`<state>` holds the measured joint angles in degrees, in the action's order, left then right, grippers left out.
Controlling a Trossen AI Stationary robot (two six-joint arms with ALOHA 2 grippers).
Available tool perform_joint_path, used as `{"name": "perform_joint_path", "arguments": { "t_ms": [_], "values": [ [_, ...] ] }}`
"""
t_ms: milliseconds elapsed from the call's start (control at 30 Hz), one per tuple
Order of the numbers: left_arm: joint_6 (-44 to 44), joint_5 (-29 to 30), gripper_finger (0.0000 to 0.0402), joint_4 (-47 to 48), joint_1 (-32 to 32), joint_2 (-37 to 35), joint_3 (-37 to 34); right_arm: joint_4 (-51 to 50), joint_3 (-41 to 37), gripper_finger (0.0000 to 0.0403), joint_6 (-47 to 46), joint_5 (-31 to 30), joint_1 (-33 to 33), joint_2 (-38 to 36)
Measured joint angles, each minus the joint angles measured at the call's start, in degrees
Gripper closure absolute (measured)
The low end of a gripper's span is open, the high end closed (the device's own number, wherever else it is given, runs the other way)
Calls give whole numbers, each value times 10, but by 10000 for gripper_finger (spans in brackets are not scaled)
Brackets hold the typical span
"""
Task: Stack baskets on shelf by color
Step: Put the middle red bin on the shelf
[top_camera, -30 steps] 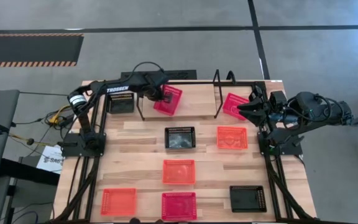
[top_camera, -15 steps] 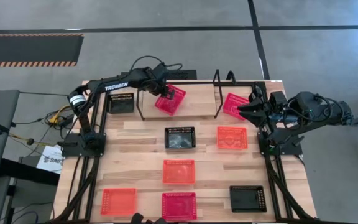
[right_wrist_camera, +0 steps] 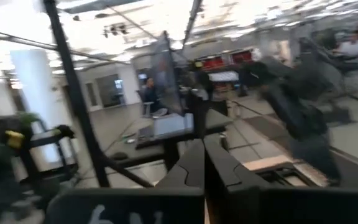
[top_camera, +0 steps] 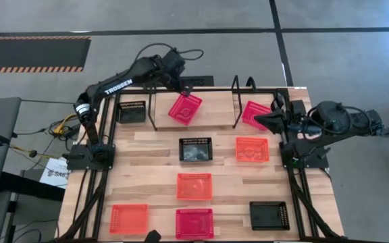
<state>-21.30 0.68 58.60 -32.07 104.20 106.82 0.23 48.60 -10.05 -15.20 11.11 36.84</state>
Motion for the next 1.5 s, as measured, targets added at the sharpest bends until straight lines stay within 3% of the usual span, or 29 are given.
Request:
{"name": "perform_joint_path", "arguments": {
  "t_ms": [67, 167, 367, 433, 533, 733, 867, 1167, 1500],
  "values": [
    [24, 3, 392, 40, 14, -1, 46, 4, 1, 393, -9, -27, 0, 13],
    [55, 38, 396, 116, 50, -1, 109, 0, 1, 398, -24, -54, 0, 41],
    [42, 205, 401, 322, 158, -1, 197, -14, 13, 400, -70, -91, -4, 134],
    [33, 249, 401, 305, 197, -17, 189, -59, 36, 401, -92, -93, -20, 171],
    [2, 256, 401, 314, 245, -56, 179, -160, 92, 401, -141, -88, -55, 240],
    [-110, 330, 401, 313, 326, -159, 95, -343, 233, 402, -134, -19, -121, 394],
    [-196, 366, 401, 314, 371, -238, 12, -393, 309, 402, -106, 21, -151, 489],
    [-356, 368, 401, 313, 438, -379, -185, -412, 363, 402, -100, 83, -186, 652],
    [-394, 367, 401, 307, 446, -423, -262, -424, 433, 402, -63, 87, -219, 753]
  ]
}}
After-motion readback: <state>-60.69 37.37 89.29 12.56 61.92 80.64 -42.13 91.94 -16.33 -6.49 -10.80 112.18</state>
